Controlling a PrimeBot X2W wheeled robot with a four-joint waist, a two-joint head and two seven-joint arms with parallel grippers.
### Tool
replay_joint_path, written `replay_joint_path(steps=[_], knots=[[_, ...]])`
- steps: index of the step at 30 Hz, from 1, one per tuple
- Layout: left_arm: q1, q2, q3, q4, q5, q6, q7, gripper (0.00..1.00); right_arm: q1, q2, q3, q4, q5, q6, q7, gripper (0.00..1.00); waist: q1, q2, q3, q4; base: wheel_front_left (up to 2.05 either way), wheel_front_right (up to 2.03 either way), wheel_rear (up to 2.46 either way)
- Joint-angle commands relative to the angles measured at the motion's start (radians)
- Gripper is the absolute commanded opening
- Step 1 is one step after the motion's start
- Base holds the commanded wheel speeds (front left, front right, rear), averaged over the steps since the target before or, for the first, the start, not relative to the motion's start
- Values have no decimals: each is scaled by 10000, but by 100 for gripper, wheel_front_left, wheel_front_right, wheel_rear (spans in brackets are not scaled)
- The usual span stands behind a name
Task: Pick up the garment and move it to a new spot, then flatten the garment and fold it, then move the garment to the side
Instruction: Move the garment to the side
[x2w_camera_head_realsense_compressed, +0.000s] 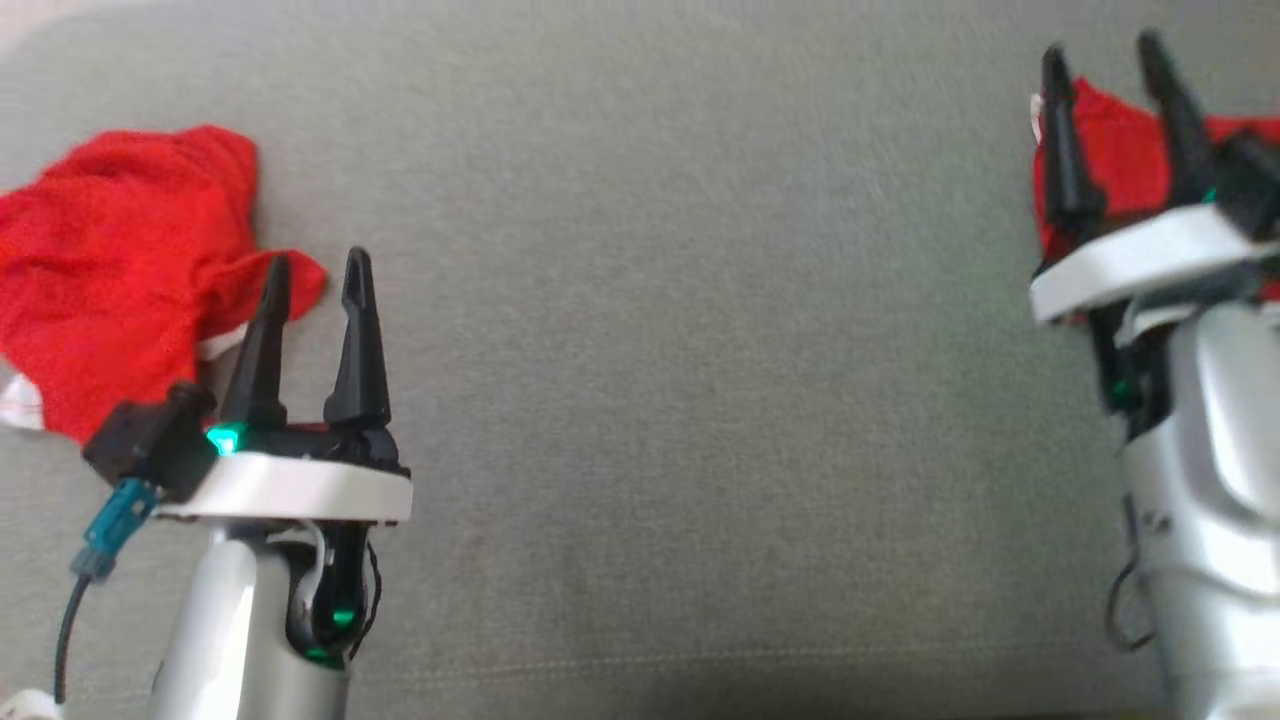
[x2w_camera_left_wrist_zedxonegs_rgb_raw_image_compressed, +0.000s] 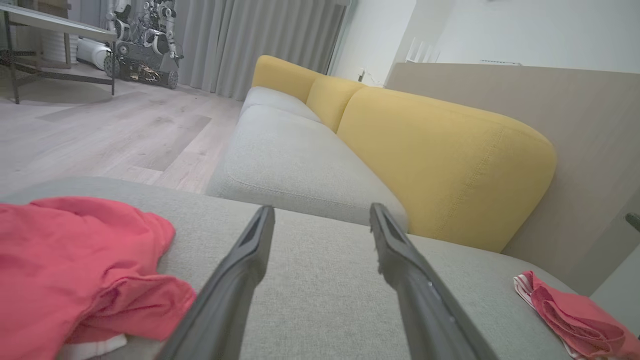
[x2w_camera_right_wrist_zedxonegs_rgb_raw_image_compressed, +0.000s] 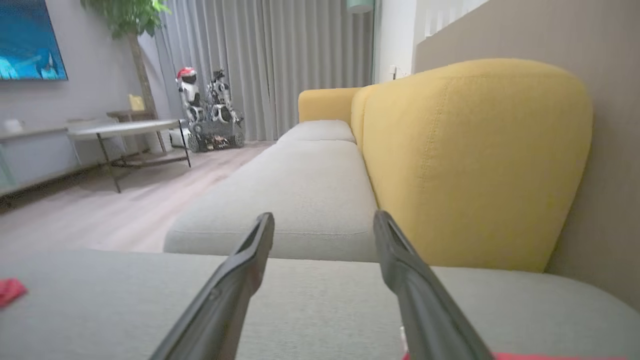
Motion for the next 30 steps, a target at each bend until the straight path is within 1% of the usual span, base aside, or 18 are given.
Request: replay_joint_path(steps=[1,3,7,12,16,20,23,30], knots=[[-89,97,329,-301,-17,88,-51,100,105,208,74,-443,286,-9,-159,100,0,0,-376,291,0,0,0],[37,97,296,-267,-22,107,-51,100,556,502,54,-564,576,-9,-282,100,0,0,-570,382,0,0,0],[352,97,250,-205,-43,173,-51,100,1461,877,181,-687,723,-9,-654,100,0,0,-894,465,0,0,0],[844,97,212,-25,-28,237,-51,100,2546,1149,294,-697,480,-9,-1065,100,0,0,-1304,480,0,0,0],[1204,97,139,81,3,246,-51,100,3263,1274,197,-706,330,-9,-1263,100,0,0,-1588,451,0,0,0],[1486,97,127,140,-98,276,-51,100,3782,1322,202,-779,-85,-9,-1373,100,0,0,-1766,379,0,0,0],[1556,97,127,77,-90,283,-51,100,3910,1335,204,-837,-325,-9,-1409,100,0,0,-1769,312,0,0,0],[1562,97,133,-101,-137,281,-51,100,3954,1341,265,-931,-305,-9,-1441,100,0,0,-1732,257,0,0,0]])
